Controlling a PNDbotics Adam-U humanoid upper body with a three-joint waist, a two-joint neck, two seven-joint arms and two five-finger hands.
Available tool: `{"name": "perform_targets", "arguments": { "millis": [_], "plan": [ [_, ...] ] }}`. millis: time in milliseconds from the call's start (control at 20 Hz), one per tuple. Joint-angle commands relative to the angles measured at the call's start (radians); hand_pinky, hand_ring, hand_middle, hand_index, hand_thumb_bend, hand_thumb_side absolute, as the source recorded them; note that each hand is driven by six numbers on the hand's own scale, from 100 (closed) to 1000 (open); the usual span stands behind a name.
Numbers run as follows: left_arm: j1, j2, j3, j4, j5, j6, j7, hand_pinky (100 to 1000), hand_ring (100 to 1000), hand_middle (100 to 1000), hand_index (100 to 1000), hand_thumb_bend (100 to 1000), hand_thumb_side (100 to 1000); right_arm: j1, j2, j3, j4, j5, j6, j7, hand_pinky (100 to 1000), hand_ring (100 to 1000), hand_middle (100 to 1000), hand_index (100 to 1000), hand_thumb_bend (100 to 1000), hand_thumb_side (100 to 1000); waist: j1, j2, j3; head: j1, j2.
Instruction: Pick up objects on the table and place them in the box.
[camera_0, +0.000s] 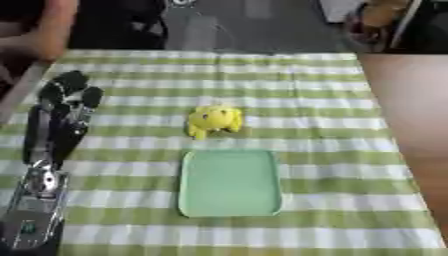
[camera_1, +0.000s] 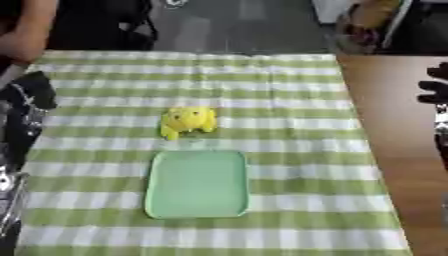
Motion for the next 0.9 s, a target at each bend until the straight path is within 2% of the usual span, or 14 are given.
{"name": "perform_targets", "arguments": {
  "millis": [50, 600, 750, 900],
  "plan": [
    [-0.006, 0.007, 0.004, -0.023, -0.002, -0.003, -0.002, 642, 758, 834, 760, 760, 770, -0.009, -0.025, -0.006, -0.025, 0.004, -0.002, -0.003, 689, 750, 779, 890, 100, 788, 0.000, -0.009, 0.000, -0.009, -0.016],
    [-0.004, 0.010, 0.004, -0.018, -0.013, 0.008, -0.011, 646, 760, 833, 762, 761, 769, -0.008, -0.025, -0.006, -0.025, 0.004, -0.002, -0.003, 689, 750, 778, 890, 100, 788, 0.000, -0.008, 0.000, -0.010, -0.016],
    [-0.001, 0.021, 0.006, -0.001, -0.076, 0.063, -0.052, 649, 763, 836, 771, 749, 768, -0.007, -0.024, -0.005, -0.024, 0.004, -0.002, -0.002, 689, 749, 778, 890, 100, 787, 0.000, -0.009, -0.001, -0.010, -0.016],
    [0.007, 0.066, -0.010, 0.007, -0.171, 0.131, -0.125, 653, 766, 837, 787, 735, 774, -0.006, -0.025, -0.004, -0.024, 0.004, -0.002, -0.001, 689, 749, 778, 890, 100, 787, 0.001, -0.009, -0.004, -0.010, -0.015]
  ]
}}
